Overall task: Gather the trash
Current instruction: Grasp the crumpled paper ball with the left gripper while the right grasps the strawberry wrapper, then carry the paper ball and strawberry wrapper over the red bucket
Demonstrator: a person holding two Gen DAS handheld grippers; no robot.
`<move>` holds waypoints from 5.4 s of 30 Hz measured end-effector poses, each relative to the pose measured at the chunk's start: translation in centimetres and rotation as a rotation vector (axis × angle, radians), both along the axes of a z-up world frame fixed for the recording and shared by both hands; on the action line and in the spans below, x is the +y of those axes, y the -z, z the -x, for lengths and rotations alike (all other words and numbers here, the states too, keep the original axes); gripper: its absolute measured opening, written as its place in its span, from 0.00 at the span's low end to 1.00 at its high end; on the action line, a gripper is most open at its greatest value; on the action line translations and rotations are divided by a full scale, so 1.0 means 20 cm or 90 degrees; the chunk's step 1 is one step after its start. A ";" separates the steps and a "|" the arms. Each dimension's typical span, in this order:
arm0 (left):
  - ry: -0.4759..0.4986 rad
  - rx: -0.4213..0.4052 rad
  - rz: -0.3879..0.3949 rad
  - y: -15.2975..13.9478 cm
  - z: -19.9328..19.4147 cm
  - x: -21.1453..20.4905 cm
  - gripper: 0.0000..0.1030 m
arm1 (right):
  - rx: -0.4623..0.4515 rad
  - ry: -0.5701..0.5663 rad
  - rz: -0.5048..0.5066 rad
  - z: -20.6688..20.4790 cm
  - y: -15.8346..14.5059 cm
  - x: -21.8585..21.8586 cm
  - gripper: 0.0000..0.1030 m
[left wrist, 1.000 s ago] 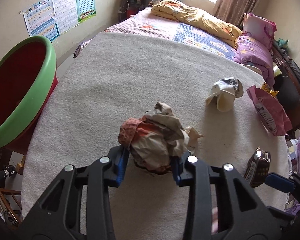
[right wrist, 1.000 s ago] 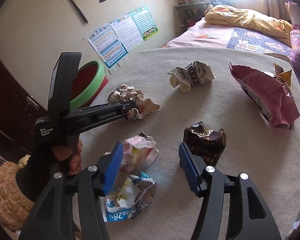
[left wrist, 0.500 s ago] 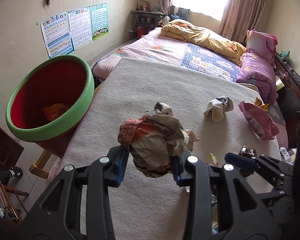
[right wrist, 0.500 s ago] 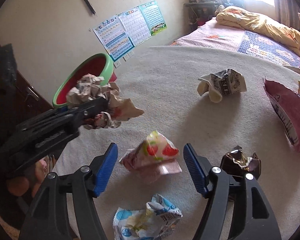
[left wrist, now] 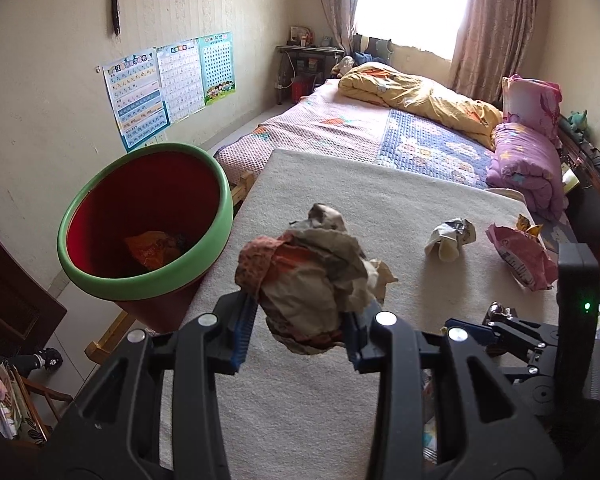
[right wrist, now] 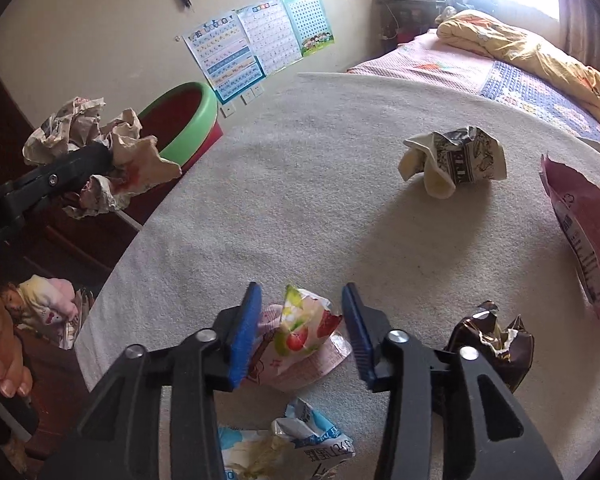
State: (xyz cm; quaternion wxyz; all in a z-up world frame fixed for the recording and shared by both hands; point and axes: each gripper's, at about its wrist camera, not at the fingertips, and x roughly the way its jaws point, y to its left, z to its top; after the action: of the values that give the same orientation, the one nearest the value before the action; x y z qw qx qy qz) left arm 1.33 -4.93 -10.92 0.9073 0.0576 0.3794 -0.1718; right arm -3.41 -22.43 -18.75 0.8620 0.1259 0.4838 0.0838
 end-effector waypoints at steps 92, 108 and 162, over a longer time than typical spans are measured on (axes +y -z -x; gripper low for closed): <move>-0.058 -0.039 0.005 -0.07 -0.64 0.89 0.36 | -0.201 0.001 0.013 -0.55 -0.51 0.74 0.20; -0.029 -0.024 0.004 -0.01 -0.72 0.86 0.36 | -0.193 0.028 0.025 -0.56 -0.50 0.75 0.20; -0.009 0.026 -0.021 0.18 -0.91 0.82 0.36 | -0.144 0.009 -0.014 -0.86 -0.41 0.86 0.21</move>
State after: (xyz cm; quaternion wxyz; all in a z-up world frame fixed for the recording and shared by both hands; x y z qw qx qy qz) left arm 19.56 11.51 -14.58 0.8994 0.0661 0.4012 -0.1605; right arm 13.82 -5.19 -10.46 0.9103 0.1282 0.3816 0.0965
